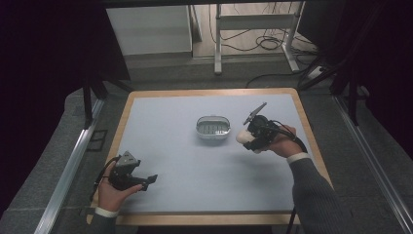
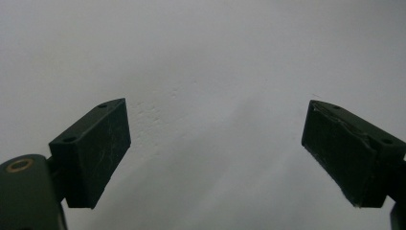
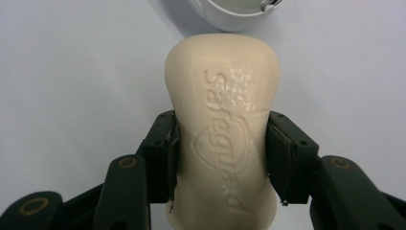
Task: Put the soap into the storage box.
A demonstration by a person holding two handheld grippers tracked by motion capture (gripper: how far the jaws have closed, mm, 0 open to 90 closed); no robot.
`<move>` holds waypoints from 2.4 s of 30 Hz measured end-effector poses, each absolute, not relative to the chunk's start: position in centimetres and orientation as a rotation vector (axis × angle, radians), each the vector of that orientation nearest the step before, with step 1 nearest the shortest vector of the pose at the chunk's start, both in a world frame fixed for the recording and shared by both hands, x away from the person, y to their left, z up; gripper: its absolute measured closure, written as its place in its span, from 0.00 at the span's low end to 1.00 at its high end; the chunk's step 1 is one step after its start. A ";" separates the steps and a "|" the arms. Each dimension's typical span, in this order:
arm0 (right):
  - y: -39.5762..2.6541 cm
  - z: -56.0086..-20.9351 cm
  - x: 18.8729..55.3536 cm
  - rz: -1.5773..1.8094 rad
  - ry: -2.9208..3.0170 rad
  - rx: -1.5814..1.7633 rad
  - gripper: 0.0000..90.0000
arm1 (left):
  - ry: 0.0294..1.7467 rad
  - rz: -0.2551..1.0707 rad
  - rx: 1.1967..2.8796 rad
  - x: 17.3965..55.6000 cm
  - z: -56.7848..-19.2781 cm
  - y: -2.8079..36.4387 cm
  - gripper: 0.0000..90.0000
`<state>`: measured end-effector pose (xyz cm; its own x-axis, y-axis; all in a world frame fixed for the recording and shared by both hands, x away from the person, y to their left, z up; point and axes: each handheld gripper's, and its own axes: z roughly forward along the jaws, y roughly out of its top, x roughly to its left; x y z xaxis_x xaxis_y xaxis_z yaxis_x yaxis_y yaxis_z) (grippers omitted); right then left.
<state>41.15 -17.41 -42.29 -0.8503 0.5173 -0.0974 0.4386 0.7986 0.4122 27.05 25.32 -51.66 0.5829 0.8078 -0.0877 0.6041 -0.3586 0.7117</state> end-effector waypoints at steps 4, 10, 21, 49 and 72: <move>-17.3 -42.1 41.6 0.576 2.777 0.749 0.55 | 1.118 0.360 2.093 27.1 -51.7 25.3 0.11; -16.7 -41.9 42.5 0.577 2.779 0.739 0.55 | 1.118 0.360 2.094 27.1 -51.7 25.2 0.11; -15.3 -41.6 44.2 0.594 2.791 0.726 0.55 | 1.118 0.361 2.098 27.1 -51.8 25.2 0.11; -11.5 -41.0 47.0 0.611 2.813 0.670 0.55 | 1.115 0.360 2.096 27.1 -51.7 25.3 0.11; -9.1 -41.8 48.4 0.584 2.821 0.636 0.55 | 1.113 0.361 2.092 27.1 -51.6 25.4 0.11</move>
<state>48.44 -9.07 -41.80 -0.8898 0.4460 -0.0969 0.3708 0.8302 0.4163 27.06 25.40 -51.64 0.5866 0.8052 -0.0865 0.6013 -0.3615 0.7126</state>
